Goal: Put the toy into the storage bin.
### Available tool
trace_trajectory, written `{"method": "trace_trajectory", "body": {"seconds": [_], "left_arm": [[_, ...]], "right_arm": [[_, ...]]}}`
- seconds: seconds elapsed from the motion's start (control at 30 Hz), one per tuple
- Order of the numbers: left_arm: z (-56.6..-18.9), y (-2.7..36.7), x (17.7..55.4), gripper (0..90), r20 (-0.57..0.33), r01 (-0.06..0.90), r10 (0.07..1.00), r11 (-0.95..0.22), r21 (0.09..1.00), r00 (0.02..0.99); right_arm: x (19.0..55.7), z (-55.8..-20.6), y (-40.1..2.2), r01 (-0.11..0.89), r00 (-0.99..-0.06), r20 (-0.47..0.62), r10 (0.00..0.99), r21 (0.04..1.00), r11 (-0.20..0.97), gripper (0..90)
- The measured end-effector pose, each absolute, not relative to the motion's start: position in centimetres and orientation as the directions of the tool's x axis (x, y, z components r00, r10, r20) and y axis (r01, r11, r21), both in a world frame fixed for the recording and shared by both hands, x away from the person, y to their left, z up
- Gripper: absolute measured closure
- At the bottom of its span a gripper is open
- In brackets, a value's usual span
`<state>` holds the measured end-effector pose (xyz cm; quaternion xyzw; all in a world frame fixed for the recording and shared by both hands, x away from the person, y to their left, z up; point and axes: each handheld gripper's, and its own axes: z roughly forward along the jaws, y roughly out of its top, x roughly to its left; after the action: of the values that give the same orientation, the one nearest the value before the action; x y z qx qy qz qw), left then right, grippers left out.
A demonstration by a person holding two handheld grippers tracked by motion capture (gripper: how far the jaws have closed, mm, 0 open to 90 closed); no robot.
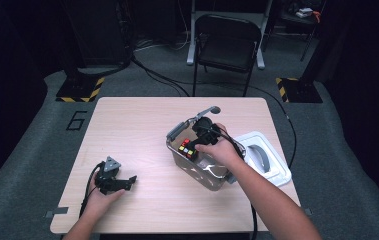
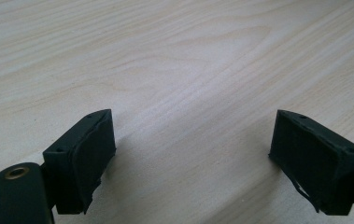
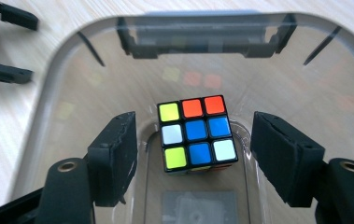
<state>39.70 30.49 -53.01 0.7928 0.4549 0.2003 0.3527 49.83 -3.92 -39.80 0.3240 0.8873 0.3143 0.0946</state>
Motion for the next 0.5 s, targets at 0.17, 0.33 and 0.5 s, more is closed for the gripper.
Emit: {"method": "trace_trajectory", "body": {"seconds": [0.17, 0.33, 0.5], "left_arm": [[-53.0, 30.5, 39.7, 13.8, -0.003, 0.581, 0.863, -0.337, 0.741, 0.505], [-53.0, 30.5, 39.7, 13.8, -0.004, 0.580, 0.862, -0.338, 0.741, 0.506], [-53.0, 30.5, 39.7, 13.8, -0.005, 0.583, 0.862, -0.338, 0.739, 0.506]], "right_arm": [[49.0, -38.8, -4.6, 0.501, -0.778, 0.021, 0.628, 0.623, 0.600, 32.9], [48.1, -37.3, -5.3, 0.484, -0.782, 0.006, 0.623, 0.636, 0.602, 34.3], [47.6, -36.4, -6.1, 0.481, -0.781, 0.001, 0.625, 0.639, 0.600, 34.7]]}}
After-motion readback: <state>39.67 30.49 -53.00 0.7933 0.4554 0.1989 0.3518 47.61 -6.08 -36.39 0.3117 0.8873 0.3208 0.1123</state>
